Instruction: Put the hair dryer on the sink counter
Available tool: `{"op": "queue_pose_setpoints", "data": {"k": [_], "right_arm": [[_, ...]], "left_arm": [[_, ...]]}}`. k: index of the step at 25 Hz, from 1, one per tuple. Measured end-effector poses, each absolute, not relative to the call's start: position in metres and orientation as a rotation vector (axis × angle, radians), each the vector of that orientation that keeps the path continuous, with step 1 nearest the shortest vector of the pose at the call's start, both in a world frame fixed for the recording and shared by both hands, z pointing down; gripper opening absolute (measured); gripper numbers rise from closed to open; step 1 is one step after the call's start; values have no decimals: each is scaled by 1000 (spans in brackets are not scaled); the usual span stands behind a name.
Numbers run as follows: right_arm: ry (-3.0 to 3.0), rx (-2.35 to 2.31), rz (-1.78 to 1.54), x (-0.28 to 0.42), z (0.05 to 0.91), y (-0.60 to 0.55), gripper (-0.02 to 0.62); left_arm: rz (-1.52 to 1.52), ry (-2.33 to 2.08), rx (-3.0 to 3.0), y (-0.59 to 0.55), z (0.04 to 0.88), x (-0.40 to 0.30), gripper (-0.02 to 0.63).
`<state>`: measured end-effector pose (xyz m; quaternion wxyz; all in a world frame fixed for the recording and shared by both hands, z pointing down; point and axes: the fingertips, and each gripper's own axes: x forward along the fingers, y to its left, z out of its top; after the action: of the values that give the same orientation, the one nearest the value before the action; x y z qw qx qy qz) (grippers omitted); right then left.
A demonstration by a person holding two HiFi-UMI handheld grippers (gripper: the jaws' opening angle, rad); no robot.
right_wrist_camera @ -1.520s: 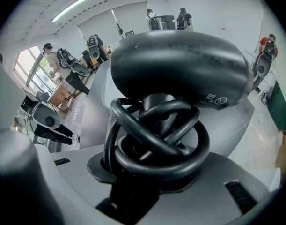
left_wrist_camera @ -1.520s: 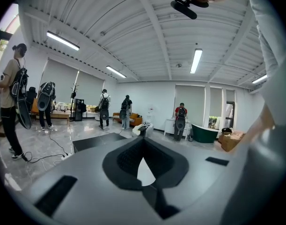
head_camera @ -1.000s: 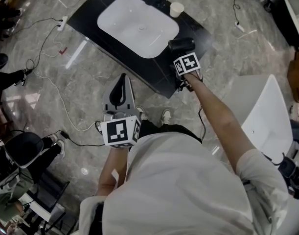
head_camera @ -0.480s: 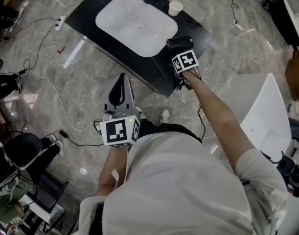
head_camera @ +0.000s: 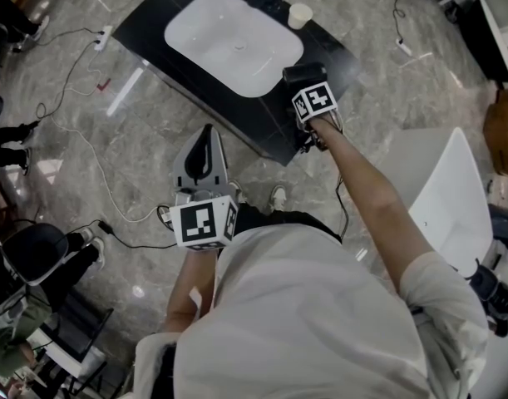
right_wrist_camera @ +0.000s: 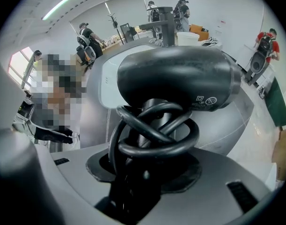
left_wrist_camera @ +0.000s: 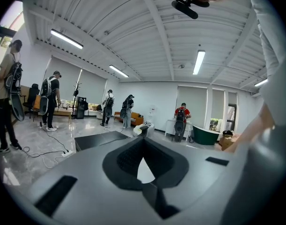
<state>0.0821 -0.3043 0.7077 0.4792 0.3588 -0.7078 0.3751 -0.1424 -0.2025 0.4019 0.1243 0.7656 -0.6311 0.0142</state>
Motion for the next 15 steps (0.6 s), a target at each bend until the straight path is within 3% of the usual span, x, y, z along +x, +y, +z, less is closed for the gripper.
{"op": "queue_pose_setpoints", "data": {"k": [15], "right_arm": [[-1673,883,942,82,708,-300,245]], "left_arm": [[7,-1849,2205,-193,406,-156,2]]}}
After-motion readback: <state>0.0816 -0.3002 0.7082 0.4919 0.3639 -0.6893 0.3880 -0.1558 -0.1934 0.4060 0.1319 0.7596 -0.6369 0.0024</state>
